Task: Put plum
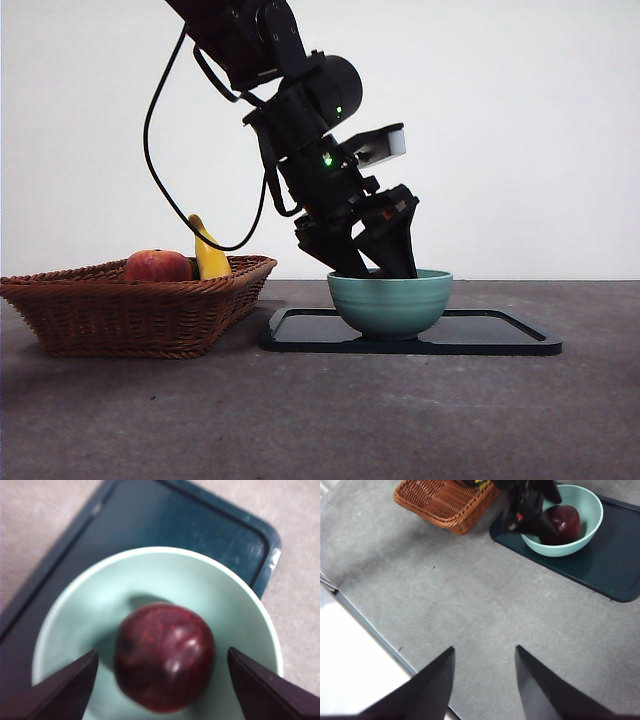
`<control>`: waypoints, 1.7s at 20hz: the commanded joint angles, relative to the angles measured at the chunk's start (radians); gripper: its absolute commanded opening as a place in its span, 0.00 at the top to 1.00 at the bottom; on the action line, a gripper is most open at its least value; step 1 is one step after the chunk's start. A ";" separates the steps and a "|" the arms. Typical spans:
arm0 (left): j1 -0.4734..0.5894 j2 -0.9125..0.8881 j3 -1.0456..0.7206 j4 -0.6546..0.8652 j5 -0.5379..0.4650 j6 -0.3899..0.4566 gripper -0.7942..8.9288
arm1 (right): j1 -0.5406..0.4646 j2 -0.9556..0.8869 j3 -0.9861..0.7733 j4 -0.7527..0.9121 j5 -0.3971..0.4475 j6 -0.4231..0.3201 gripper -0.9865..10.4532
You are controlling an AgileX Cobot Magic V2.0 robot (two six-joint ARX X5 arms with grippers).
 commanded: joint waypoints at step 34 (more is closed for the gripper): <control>-0.015 0.023 0.052 -0.017 -0.003 -0.006 0.70 | 0.006 0.003 0.006 0.009 0.000 0.002 0.75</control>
